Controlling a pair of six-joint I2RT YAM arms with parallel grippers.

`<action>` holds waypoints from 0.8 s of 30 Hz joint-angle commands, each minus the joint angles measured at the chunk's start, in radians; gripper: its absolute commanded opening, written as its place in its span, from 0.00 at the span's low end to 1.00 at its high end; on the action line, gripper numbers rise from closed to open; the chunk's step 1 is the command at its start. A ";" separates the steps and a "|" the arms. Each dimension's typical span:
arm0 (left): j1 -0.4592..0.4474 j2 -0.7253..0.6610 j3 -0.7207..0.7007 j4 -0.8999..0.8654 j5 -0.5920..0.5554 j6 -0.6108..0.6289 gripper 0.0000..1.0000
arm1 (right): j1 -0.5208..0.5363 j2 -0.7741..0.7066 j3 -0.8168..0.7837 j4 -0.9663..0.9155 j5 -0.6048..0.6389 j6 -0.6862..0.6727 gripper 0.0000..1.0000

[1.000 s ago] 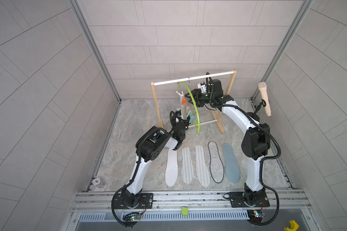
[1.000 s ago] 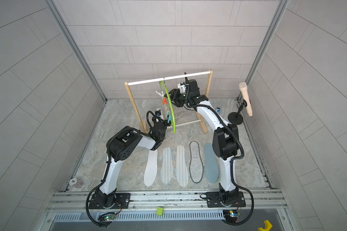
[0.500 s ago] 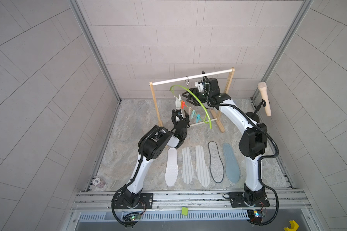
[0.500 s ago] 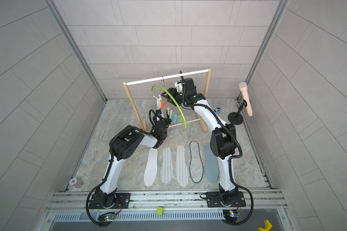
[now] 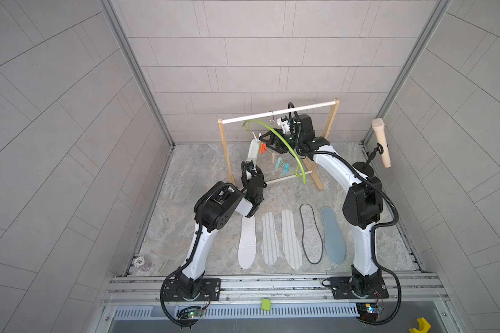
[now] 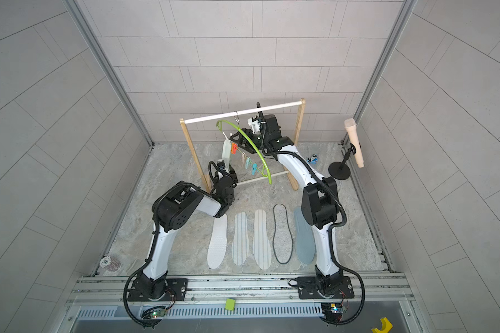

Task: Take the shoe insoles off the hanger
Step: Remove the insole from the hanger.

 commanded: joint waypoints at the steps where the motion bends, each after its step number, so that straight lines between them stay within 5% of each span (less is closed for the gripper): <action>1: 0.009 -0.050 -0.025 0.045 -0.031 0.001 0.46 | 0.010 -0.038 -0.027 0.140 -0.001 0.025 0.68; 11: 0.021 -0.096 -0.072 0.068 -0.036 0.012 0.35 | 0.022 -0.016 -0.051 0.273 -0.003 0.101 0.70; 24: 0.034 -0.151 -0.122 0.074 -0.048 0.040 0.23 | 0.044 -0.006 -0.035 0.170 0.076 0.064 0.68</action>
